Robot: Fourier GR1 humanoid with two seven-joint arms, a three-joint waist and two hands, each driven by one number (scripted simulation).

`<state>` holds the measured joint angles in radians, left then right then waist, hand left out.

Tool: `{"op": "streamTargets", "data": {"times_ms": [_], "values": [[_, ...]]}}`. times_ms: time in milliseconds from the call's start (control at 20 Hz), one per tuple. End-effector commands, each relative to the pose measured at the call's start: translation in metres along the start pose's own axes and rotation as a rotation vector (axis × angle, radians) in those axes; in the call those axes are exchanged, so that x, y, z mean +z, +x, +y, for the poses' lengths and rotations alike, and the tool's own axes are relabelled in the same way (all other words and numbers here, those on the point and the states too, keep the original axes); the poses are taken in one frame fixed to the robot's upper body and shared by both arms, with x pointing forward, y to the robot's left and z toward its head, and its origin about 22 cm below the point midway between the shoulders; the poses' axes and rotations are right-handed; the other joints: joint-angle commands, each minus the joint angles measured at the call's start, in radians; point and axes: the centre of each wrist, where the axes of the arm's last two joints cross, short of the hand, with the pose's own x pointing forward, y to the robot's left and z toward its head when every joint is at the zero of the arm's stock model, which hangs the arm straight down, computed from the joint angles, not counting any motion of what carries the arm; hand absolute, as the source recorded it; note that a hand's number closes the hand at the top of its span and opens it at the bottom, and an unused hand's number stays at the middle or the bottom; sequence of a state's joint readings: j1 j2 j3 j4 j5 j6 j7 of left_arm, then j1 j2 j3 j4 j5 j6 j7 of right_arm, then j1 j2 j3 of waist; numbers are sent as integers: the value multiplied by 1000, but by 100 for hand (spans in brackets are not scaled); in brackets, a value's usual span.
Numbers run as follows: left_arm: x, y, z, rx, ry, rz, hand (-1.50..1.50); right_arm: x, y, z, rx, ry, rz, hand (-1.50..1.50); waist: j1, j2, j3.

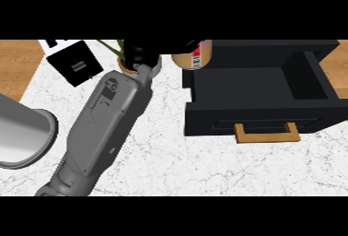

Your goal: Pick up the can, place it into the drawer and close the drawer

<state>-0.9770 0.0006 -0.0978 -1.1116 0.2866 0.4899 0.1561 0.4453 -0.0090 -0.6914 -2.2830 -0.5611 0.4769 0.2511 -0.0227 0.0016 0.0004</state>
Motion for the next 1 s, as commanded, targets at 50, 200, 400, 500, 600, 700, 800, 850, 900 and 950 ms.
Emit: {"op": "streamTargets", "data": {"times_ms": [50,200,400,500,600,700,800,850,900,950], "values": [[-8,10,-32,-37,-7,-8,150,-13,-8,5,-3,-17,-11,-150,1,1,0],[-15,15,-44,-25,-15,-8,150,-6,-2,8,16,-1,-5,-150,-9,2,0],[-17,5,-53,-48,-4,14,150,-5,0,3,3,5,-19,-150,-13,2,0],[-19,1,-60,-55,3,16,150,-15,9,9,-11,46,-12,-150,-22,4,0],[-31,17,-61,-43,-20,38,150,6,-7,0,-14,17,-7,-150,-19,2,1],[-32,16,-66,-46,-25,35,150,2,10,4,19,8,4,-150,-19,4,0],[-25,3,-71,-54,-22,20,150,-9,-1,1,4,25,-10,-150,-24,5,1],[-27,9,-81,-64,6,23,150,-19,5,11,14,38,-27,-150,-35,9,1],[-32,15,-80,-60,-14,49,150,-17,2,4,11,9,-14,-150,-23,7,1],[-31,-8,-64,-54,-15,43,150,-19,9,11,25,27,-26,-150,-25,9,0]]}}
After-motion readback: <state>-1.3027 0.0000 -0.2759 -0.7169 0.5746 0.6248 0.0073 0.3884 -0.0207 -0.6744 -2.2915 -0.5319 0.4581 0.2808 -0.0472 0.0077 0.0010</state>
